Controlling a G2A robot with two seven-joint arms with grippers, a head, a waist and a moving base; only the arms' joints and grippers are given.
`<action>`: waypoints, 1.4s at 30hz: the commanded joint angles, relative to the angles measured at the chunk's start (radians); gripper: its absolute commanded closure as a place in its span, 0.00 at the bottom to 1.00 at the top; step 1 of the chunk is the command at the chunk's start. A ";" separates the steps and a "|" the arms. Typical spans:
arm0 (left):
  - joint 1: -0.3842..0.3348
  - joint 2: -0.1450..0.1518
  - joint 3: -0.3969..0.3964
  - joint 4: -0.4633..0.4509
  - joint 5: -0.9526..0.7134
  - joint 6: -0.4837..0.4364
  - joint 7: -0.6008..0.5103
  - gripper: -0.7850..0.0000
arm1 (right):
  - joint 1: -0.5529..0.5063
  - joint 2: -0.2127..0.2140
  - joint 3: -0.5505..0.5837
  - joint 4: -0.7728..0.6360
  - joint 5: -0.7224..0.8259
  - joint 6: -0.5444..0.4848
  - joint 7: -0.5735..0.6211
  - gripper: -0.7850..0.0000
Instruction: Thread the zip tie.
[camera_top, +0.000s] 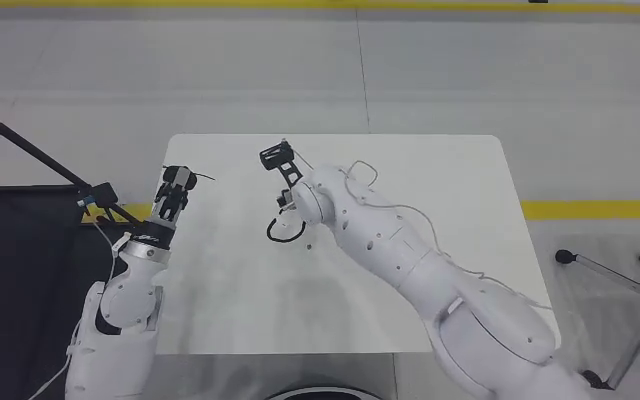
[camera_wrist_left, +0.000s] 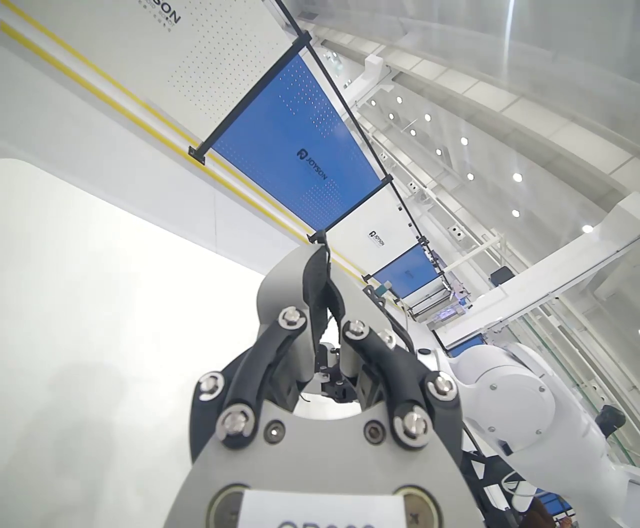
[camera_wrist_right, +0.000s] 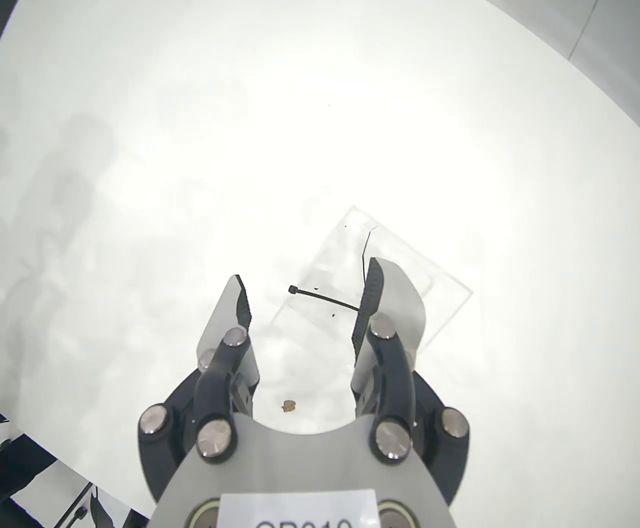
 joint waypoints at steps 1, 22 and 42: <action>0.000 0.000 0.000 0.000 0.000 0.000 0.000 1.00 | 0.008 -0.016 -0.003 0.031 0.004 -0.006 0.007 0.43; 0.000 0.000 0.000 0.000 0.000 0.000 0.000 1.00 | 0.047 -0.128 0.006 0.244 0.006 -0.082 -0.015 0.80; 0.000 0.000 0.000 0.000 0.000 0.000 0.000 1.00 | 0.075 -0.174 0.033 0.312 -0.041 -0.085 -0.037 1.00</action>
